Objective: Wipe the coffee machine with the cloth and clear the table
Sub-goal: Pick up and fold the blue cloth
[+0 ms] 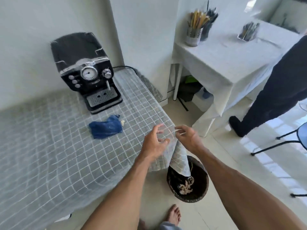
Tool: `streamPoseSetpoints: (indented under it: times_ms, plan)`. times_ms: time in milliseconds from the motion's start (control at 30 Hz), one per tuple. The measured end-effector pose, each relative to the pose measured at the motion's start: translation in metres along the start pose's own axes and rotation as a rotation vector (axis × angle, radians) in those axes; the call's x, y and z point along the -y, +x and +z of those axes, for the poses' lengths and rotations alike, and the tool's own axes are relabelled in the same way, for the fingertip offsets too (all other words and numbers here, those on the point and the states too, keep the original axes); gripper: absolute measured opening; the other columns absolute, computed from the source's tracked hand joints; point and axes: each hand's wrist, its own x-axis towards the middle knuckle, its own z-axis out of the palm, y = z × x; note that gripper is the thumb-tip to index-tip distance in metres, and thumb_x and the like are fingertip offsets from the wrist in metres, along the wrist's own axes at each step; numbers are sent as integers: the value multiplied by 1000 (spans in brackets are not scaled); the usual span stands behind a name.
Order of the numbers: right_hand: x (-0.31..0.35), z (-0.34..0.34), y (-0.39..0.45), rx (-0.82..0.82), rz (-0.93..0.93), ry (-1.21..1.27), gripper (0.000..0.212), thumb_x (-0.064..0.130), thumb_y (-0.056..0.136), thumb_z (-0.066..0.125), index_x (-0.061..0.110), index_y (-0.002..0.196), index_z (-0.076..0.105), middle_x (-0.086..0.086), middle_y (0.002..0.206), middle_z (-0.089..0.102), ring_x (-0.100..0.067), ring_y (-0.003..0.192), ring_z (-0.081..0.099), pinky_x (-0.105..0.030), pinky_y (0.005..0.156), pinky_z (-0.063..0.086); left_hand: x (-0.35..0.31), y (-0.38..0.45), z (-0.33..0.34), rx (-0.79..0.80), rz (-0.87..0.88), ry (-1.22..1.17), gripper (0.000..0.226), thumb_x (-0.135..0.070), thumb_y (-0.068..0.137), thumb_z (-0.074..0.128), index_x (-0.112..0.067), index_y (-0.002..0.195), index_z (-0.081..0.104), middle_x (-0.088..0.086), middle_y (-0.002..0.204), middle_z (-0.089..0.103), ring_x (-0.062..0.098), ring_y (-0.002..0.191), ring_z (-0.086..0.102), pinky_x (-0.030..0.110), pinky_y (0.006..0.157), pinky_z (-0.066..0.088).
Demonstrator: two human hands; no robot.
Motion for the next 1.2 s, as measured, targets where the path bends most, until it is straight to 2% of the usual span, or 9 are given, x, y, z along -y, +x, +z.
streamPoseSetpoints:
  times_ms: [200, 367, 500, 600, 733, 867, 967, 1100, 1200]
  plan:
    - [105, 55, -7, 123, -231, -118, 21, 13, 98, 65, 16, 119, 70, -5, 103, 73, -16, 84, 67, -7, 60, 51, 22, -45, -133, -270, -59, -25, 62, -31, 91, 77, -36, 145, 47, -10, 132, 61, -1, 89, 68, 17, 67, 50]
    - [160, 105, 1, 243, -367, -239, 23, 16, 97, 67, 19, 120, 69, 2, 101, 72, -17, 88, 69, -7, 63, 48, 55, -72, -205, -387, -157, -22, 61, -30, 90, 79, -36, 142, 48, -4, 137, 62, 11, 98, 69, 19, 70, 50]
    - [179, 143, 29, 346, -381, -345, 32, 24, 97, 67, 21, 129, 65, 1, 114, 71, -14, 93, 68, -12, 70, 50, 77, -73, -229, -354, -290, -9, 72, -37, 90, 78, -38, 151, 38, -8, 145, 55, 19, 121, 59, 28, 90, 44]
    - [180, 165, 57, 436, -386, -418, 41, 29, 95, 71, 22, 134, 60, 0, 126, 64, -15, 103, 63, -22, 84, 49, 93, -58, -233, -370, -355, -21, 70, -41, 94, 72, -35, 153, 35, -7, 146, 56, 19, 121, 59, 37, 98, 46]
    - [173, 188, 101, 492, -331, -481, 45, 32, 97, 69, 24, 140, 56, -1, 133, 57, -20, 115, 60, -26, 91, 48, 104, -19, -236, -398, -423, -55, 63, -46, 97, 66, -32, 151, 37, -6, 146, 57, 20, 126, 59, 36, 99, 43]
    - [169, 210, 143, 472, -281, -478, 49, 28, 101, 64, 27, 148, 50, -2, 140, 48, -24, 126, 55, -26, 97, 49, 118, 22, -242, -390, -487, -53, 59, -50, 98, 64, -30, 148, 41, -4, 143, 59, 21, 122, 62, 28, 86, 44]
    - [164, 225, 167, 532, -235, -512, 52, 30, 102, 62, 30, 151, 46, -4, 145, 44, -26, 127, 55, -40, 106, 54, 131, 49, -245, -405, -581, 44, 64, -67, 93, 58, -30, 144, 44, -5, 129, 68, 24, 112, 67, 33, 88, 51]
    - [157, 238, 184, 582, -229, -613, 48, 30, 102, 61, 27, 147, 47, -8, 135, 47, -27, 121, 56, -44, 104, 55, 139, 76, -241, -468, -704, 101, 70, -79, 85, 53, -29, 134, 51, -1, 119, 71, 28, 106, 69, 39, 89, 55]
    - [155, 240, 192, 588, -226, -603, 22, 24, 97, 69, 24, 118, 62, -2, 114, 54, -15, 96, 60, -22, 81, 59, 135, 91, -239, -528, -778, 106, 49, -67, 86, 65, -33, 119, 53, -3, 112, 72, 27, 105, 69, 39, 91, 55]
